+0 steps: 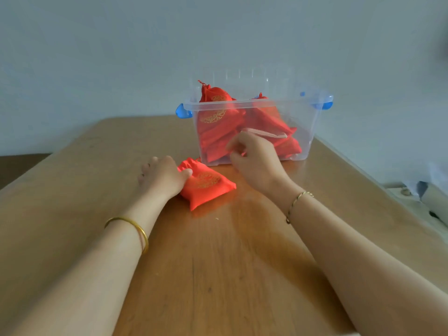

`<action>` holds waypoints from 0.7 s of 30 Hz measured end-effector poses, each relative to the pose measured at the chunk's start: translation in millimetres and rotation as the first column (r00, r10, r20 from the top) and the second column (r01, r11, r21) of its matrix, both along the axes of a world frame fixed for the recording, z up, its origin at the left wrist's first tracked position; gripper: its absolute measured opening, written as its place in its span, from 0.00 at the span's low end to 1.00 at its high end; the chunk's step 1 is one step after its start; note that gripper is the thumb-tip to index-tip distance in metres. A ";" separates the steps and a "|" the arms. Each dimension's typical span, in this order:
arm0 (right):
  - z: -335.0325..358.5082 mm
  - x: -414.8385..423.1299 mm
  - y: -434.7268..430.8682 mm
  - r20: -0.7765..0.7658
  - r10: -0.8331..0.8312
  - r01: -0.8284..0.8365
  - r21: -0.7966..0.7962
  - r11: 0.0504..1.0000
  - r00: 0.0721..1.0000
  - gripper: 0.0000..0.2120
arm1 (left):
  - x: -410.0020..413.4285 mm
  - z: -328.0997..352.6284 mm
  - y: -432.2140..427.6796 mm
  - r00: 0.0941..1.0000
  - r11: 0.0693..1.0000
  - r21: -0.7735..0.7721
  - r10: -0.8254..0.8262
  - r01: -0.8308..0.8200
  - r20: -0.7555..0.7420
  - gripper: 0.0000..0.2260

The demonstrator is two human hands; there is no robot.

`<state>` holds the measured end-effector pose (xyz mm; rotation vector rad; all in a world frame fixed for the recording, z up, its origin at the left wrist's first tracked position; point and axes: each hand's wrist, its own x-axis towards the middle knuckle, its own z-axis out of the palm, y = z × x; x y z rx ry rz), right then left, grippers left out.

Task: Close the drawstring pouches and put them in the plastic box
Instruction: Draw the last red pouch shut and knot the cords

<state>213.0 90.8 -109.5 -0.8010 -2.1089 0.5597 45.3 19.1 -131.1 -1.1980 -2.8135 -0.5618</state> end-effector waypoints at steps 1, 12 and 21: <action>-4.7 -1.3 -1.1 0.038 0.016 -0.015 -0.027 1.000 0.999 0.11 | 0.2 -2.3 -0.6 1.000 1.000 -0.009 0.018 -0.018 0.006 0.20; 0.6 12.1 -5.1 -0.009 0.122 -0.120 -0.257 0.959 0.992 0.22 | 27.1 16.6 -14.7 0.642 0.727 0.573 -0.652 0.378 0.403 0.10; 3.3 19.0 -1.0 -0.472 0.044 -0.378 -0.642 0.667 0.880 0.19 | 27.1 15.5 -15.0 0.536 0.667 0.680 -0.710 0.303 0.457 0.11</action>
